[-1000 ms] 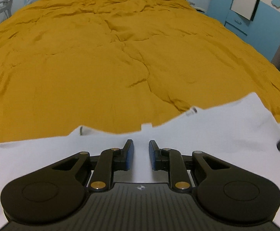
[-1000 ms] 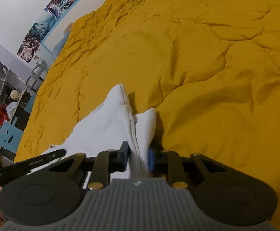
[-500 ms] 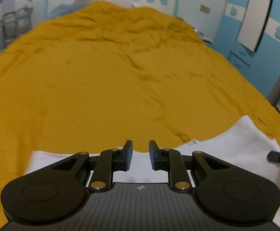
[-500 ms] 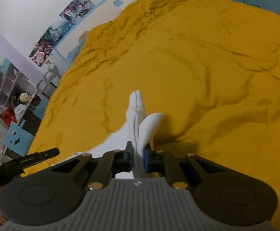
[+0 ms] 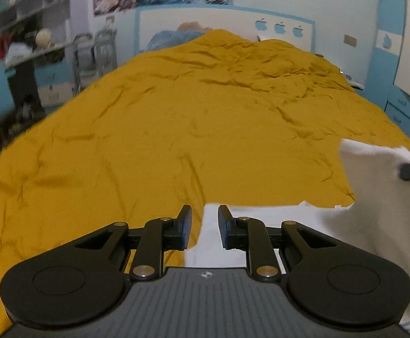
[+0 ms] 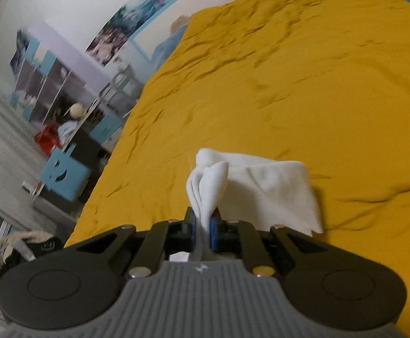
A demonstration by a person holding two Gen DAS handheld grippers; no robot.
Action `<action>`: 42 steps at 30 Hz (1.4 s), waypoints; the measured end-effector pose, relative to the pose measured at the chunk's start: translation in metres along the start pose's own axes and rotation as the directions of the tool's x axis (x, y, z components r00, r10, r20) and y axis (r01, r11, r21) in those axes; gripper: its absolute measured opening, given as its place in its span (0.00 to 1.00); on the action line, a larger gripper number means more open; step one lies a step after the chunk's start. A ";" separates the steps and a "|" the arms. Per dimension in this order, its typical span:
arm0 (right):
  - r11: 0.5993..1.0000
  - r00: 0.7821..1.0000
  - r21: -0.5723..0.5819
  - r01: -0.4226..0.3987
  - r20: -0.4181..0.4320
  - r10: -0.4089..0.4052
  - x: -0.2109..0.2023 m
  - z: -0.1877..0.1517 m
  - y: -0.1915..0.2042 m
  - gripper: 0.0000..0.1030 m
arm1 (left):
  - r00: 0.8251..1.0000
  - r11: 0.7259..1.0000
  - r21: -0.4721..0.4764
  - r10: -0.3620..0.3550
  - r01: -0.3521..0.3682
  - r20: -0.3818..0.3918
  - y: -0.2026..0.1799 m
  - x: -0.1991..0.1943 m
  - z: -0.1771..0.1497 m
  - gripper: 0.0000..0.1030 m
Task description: Fold small clothes
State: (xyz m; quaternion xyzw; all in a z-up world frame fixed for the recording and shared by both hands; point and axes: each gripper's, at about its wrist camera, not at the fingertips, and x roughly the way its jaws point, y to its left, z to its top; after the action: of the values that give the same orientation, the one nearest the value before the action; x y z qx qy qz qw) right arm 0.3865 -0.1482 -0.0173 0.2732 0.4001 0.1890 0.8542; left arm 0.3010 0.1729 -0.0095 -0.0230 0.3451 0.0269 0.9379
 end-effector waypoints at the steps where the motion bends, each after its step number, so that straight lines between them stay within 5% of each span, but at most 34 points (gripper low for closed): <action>1: 1.000 1.000 -0.017 0.002 -0.009 -0.002 0.011 -0.002 0.016 0.05 | 1.000 1.000 -0.012 0.000 0.000 -0.008 0.007 0.001 -0.003 0.23; 14: 0.985 0.988 -0.168 0.049 -0.138 -0.072 0.131 -0.053 0.131 0.05 | 0.995 0.984 -0.173 -0.047 0.031 -0.093 0.071 0.017 -0.037 0.23; 25: 0.948 0.935 -0.308 0.085 -0.305 -0.183 0.203 -0.093 0.159 0.10 | 0.989 0.963 -0.263 -0.089 0.054 -0.121 0.088 0.017 -0.045 0.23; 29: 0.944 0.938 -0.326 0.050 -0.311 -0.157 0.183 -0.091 0.164 0.25 | 0.988 0.954 -0.286 -0.118 0.086 -0.098 0.091 -0.002 -0.042 0.31; 36: 0.918 0.968 -0.386 -0.092 -0.252 -0.009 0.096 -0.093 0.200 0.26 | 0.980 0.916 -0.363 -0.195 0.168 -0.037 0.097 -0.056 -0.041 0.37; 42: 0.895 0.988 -0.439 -0.084 -0.151 0.018 0.015 -0.097 0.190 0.27 | 0.948 0.858 -0.427 -0.320 0.286 -0.007 0.092 -0.091 -0.053 0.49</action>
State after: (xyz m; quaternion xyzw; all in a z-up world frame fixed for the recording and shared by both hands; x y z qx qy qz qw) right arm 0.2998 0.0388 0.0402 0.0676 0.3992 0.3166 0.8578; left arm 0.1912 0.2585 0.0070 -0.2794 0.3594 -0.0482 0.8891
